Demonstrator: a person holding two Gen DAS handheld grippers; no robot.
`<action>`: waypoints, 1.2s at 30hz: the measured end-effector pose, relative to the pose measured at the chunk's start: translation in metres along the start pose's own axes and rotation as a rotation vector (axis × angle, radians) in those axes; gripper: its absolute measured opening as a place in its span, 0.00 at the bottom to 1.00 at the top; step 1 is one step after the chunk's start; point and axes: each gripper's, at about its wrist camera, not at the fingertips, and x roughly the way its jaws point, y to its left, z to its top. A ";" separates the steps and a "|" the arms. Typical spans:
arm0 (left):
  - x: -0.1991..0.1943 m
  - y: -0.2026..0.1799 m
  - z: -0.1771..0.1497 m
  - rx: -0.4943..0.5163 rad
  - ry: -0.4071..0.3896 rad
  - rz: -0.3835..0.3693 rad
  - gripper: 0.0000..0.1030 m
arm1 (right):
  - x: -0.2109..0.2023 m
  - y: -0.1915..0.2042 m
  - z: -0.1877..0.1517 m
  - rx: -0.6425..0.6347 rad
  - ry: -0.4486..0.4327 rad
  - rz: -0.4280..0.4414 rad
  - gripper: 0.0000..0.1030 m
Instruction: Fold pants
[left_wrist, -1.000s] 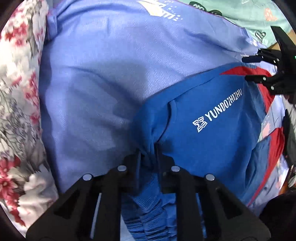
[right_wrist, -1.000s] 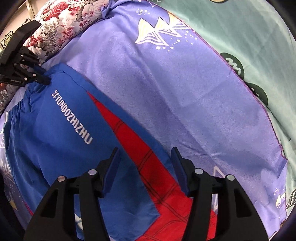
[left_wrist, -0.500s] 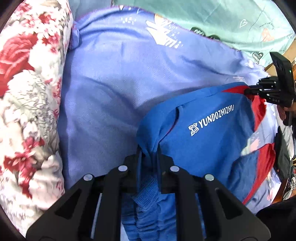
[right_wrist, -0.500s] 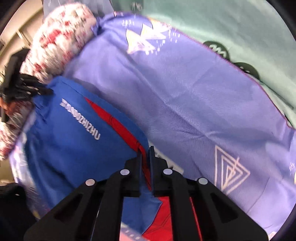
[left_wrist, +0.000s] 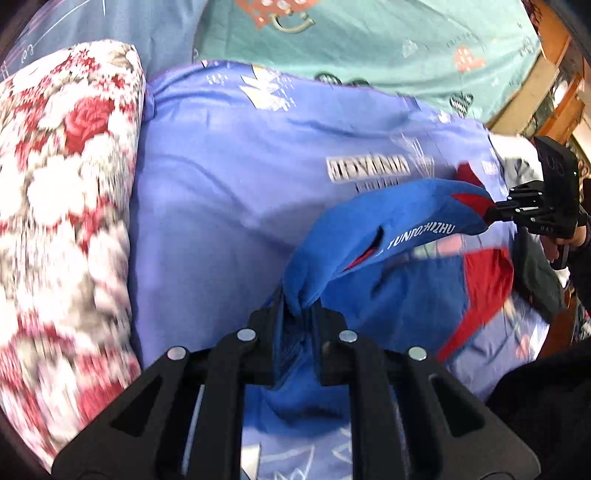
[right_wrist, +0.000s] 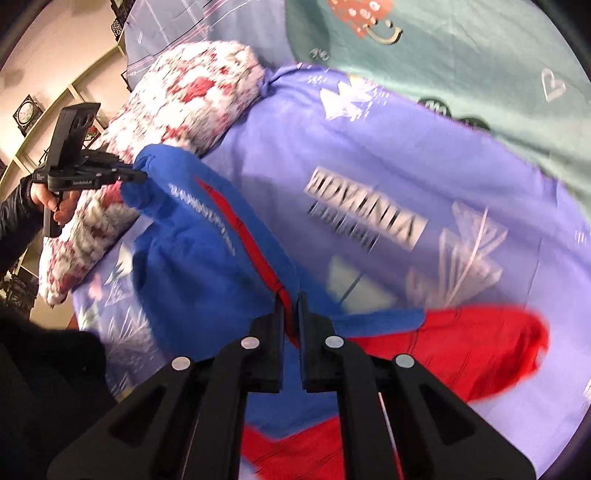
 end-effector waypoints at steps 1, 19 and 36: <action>0.001 -0.003 -0.010 -0.001 0.008 -0.001 0.12 | 0.004 0.008 -0.015 0.014 0.011 0.009 0.06; 0.018 0.012 -0.130 -0.320 0.125 0.091 0.72 | 0.079 0.065 -0.109 0.135 0.169 -0.043 0.53; 0.032 0.017 -0.132 -0.855 0.131 -0.184 0.81 | -0.007 0.031 -0.118 0.335 -0.058 -0.108 0.62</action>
